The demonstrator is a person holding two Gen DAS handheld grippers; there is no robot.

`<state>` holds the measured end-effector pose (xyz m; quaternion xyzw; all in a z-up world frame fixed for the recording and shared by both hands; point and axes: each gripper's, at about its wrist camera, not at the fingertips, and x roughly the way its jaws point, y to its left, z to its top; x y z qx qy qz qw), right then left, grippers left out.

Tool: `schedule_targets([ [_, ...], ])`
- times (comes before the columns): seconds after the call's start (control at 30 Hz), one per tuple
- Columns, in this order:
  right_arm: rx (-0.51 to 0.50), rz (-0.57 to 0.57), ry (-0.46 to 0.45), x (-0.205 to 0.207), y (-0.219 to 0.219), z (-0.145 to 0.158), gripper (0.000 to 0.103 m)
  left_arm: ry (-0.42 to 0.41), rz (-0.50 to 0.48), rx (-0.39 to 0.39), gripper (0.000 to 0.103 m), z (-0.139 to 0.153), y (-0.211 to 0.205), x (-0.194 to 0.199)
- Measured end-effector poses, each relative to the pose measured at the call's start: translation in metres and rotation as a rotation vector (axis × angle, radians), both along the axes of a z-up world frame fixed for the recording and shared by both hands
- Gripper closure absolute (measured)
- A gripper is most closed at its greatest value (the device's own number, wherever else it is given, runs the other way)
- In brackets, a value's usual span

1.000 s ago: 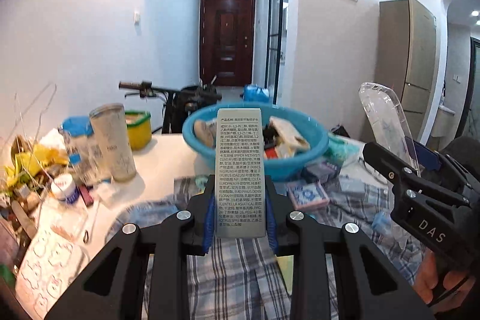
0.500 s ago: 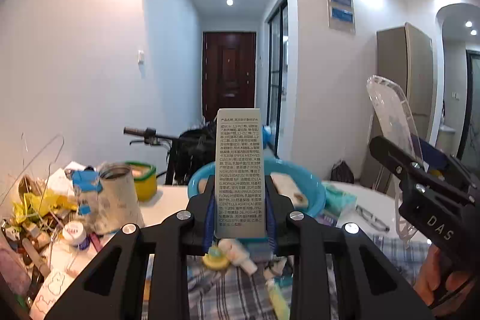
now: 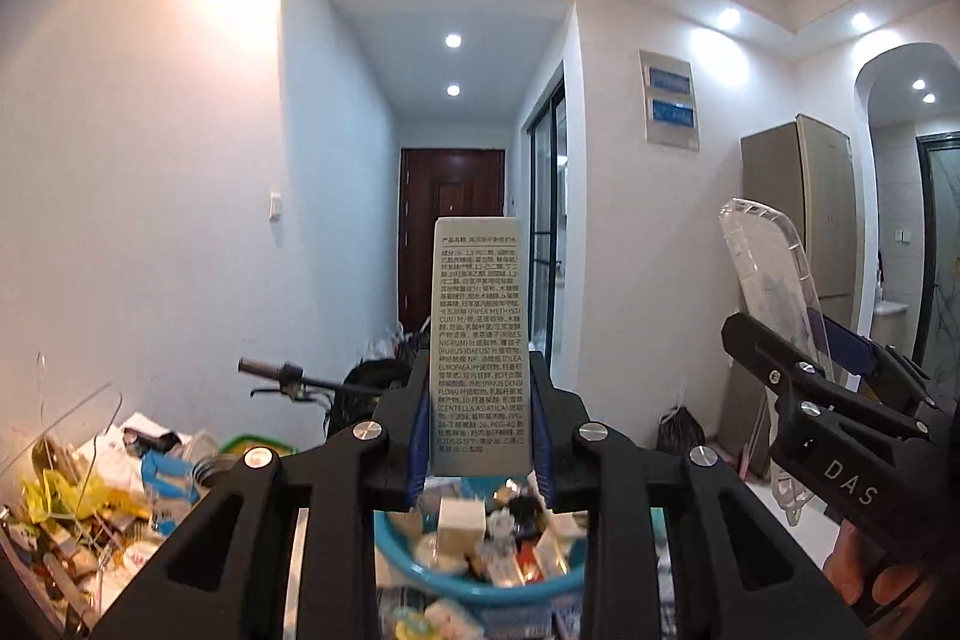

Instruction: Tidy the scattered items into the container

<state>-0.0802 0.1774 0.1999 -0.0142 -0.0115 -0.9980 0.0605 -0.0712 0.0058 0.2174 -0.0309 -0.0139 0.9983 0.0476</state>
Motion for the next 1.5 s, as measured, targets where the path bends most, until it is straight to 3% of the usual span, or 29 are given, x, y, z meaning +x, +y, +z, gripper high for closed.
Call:
schedule_targets([
  [0.4, 0.005, -0.022, 0.052, -0.037, -0.005, 0.023, 0.031, 0.068, -0.005, 0.036, 0.073, 0.023, -0.004, -0.045],
  [0.6, -0.046, 0.021, -0.003, -0.065, 0.007, 0.021, 0.031, 0.038, -0.027, 0.03, 0.073, 0.017, 0.001, -0.08],
  [0.93, -0.051, -0.031, -0.018, -0.1, 0.006, 0.01, 0.031, 0.001, -0.031, 0.04, 0.073, 0.002, 0.0, -0.12],
  [1.07, -0.056, -0.039, -0.04, -0.107, 0.006, 0.002, 0.031, 0.022, -0.067, 0.058, 0.073, -0.008, -0.005, -0.124],
  [1.5, -0.027, -0.043, -0.057, -0.116, 0.001, -0.011, 0.031, -0.045, -0.041, 0.065, 0.073, -0.021, -0.012, -0.144],
])
